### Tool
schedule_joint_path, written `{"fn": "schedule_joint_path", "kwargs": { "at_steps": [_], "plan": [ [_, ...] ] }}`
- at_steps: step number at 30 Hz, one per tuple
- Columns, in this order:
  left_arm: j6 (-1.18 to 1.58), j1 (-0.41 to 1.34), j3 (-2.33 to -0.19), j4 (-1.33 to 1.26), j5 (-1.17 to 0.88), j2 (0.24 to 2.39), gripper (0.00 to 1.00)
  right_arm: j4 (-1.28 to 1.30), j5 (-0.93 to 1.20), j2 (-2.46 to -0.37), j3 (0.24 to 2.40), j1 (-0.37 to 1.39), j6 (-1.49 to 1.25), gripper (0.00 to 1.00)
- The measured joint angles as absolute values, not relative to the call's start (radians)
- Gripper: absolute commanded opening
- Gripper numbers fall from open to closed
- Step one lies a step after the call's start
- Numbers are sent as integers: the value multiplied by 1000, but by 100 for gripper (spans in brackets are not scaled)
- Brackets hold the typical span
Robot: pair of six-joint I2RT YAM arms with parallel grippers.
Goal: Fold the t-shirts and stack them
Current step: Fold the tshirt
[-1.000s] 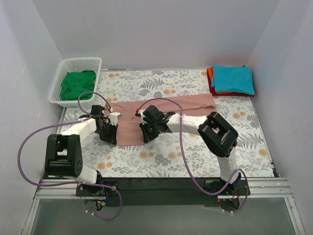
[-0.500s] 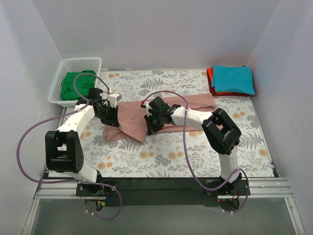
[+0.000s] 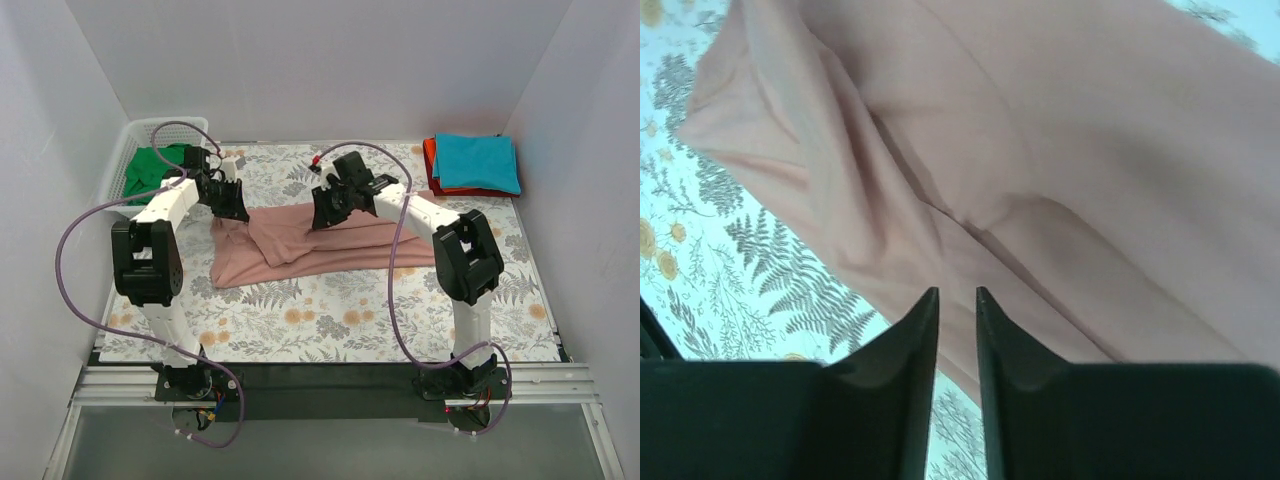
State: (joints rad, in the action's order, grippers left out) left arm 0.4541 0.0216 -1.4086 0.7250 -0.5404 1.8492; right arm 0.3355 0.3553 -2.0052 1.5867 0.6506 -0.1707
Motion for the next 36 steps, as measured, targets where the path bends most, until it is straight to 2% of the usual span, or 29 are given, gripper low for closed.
{"fn": "schedule_joint_path", "kwargs": {
  "at_steps": [3,9,16,19,22,23,26,29,30,33,36],
  "plan": [
    [498,6,-1472,701,-558,1921,0,376,372,-2004,1580,579,-112,36],
    [586,-36,-1507,636,-588,2020,0,450,339,-1950,1475,424,27,35],
    [669,-44,-1515,586,-584,2053,0,522,287,-1794,1312,308,165,34],
    [707,-44,-1522,562,-568,2060,0,534,263,-1747,1279,250,215,42],
    [737,-49,-1529,549,-539,2071,0,541,242,-1734,1275,194,269,54],
    [746,-51,-1531,545,-527,2076,7,543,234,-1734,1276,178,290,57],
    [766,-57,-1531,546,-495,2088,15,557,208,-1737,1287,154,353,59],
    [779,-60,-1531,545,-467,2087,29,569,194,-1756,1322,154,426,58],
    [783,-63,-1531,544,-458,2085,37,571,188,-1769,1342,157,459,58],
    [793,-71,-1514,535,-436,2065,45,575,181,-1795,1373,159,540,59],
    [793,-78,-1473,528,-434,2009,47,587,178,-1808,1377,159,622,61]
  ]
}}
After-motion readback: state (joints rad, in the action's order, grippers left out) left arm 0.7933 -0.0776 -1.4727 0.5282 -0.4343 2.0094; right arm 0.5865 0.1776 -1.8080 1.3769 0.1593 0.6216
